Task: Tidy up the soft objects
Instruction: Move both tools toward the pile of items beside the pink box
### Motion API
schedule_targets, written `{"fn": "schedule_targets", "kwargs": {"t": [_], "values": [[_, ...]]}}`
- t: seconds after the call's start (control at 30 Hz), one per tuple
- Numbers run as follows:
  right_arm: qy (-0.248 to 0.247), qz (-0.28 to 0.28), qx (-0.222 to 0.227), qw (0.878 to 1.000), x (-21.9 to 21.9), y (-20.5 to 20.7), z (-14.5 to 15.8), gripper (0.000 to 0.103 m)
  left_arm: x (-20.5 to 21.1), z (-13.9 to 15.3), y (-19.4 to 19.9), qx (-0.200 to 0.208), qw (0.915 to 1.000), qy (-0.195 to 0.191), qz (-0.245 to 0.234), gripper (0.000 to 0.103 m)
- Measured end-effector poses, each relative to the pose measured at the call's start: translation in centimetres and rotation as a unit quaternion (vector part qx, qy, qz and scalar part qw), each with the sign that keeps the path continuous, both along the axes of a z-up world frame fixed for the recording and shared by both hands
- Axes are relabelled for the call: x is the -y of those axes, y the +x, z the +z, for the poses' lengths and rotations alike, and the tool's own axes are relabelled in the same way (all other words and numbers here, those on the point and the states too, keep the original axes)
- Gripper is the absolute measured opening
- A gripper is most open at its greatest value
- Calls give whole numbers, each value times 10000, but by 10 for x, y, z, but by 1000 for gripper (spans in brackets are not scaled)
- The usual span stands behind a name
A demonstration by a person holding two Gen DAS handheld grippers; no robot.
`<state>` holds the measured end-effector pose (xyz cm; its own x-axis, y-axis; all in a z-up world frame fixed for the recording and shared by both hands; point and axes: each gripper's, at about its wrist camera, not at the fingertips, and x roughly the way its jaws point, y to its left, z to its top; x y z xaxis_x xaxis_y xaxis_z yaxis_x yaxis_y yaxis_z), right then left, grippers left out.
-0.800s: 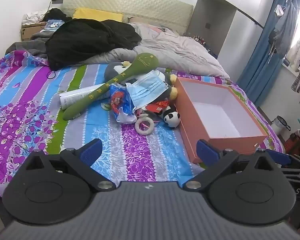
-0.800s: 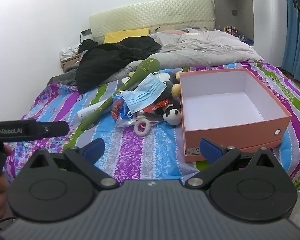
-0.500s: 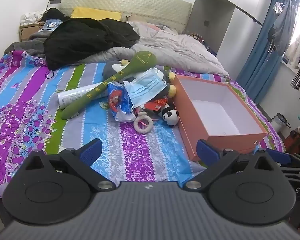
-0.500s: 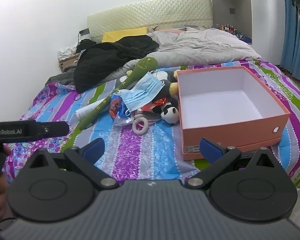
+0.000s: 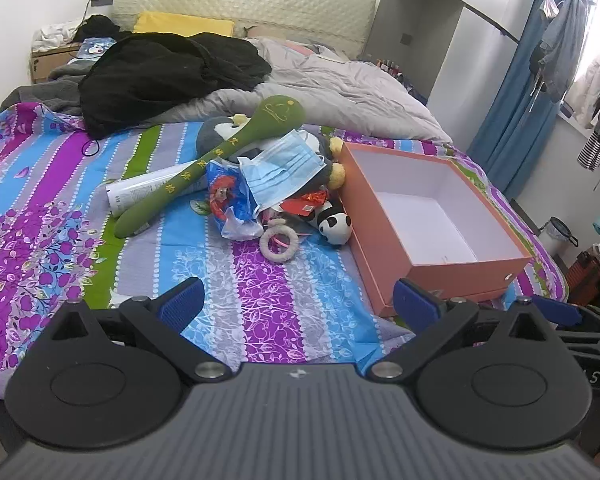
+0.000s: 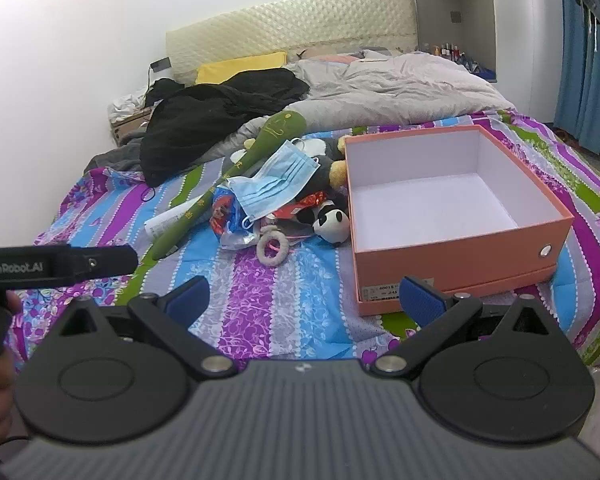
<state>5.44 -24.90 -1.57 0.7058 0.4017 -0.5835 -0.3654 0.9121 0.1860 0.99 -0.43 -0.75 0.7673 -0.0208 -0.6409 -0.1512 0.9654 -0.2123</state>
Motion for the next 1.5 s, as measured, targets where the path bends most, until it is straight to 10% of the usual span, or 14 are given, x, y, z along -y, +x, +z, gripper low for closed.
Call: {"fn": "schedule_targets", "kwargs": {"t": [1.5], "values": [[-112, 18, -245, 9996, -7, 2, -17, 103, -1, -11, 2, -208, 9997, 23, 94, 102]]}}
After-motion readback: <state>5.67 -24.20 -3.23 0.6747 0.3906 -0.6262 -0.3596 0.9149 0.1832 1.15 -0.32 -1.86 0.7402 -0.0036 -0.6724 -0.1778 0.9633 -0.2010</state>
